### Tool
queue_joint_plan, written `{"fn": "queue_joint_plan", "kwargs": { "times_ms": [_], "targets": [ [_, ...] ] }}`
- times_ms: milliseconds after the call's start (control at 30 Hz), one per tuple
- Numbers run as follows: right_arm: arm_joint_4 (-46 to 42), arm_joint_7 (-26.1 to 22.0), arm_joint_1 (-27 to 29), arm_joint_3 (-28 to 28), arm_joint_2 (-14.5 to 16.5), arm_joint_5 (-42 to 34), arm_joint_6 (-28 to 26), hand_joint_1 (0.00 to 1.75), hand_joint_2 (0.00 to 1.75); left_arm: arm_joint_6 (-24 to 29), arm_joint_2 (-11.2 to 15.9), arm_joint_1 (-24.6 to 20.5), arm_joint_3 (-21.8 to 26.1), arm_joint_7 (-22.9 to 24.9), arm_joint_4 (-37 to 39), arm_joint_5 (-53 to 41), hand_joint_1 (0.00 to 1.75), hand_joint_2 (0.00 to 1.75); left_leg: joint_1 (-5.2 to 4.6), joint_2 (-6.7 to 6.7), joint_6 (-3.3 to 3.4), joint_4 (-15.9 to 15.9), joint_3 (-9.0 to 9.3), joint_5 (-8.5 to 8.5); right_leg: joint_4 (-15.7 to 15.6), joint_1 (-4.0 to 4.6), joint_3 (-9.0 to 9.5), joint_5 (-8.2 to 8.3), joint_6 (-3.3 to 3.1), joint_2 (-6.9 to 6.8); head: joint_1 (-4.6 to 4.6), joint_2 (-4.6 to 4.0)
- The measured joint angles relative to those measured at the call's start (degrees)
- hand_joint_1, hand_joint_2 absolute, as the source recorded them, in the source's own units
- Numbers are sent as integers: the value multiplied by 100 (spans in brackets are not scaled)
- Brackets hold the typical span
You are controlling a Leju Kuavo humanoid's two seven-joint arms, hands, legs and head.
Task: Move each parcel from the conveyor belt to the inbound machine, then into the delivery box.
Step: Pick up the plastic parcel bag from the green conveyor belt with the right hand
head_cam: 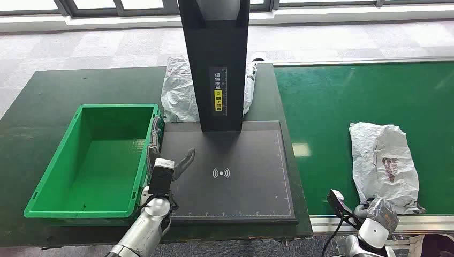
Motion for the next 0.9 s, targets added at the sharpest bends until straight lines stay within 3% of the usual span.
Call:
{"fn": "queue_joint_plan", "kwargs": {
  "times_ms": [367,767,900],
  "targets": [
    [167,-280,-215,-31,-90,-28,-405,175,175,97,34,49,18,-9,-74,115,0,175,0,-2,0,0,-3,0,1,1,0,0,0,-2,0,0],
    [177,-299,-332,-30,-88,-23,-451,175,175,128,43,139,46,6,-233,107,0,175,0,-3,1,0,-6,-1,1,-1,1,0,0,-2,0,-1],
    [8,-708,-364,-14,-14,-131,-767,175,175,175,45,239,92,51,-380,-14,0,175,0,-2,1,-1,-10,-1,3,0,1,0,0,-2,-1,0]
  ]
}}
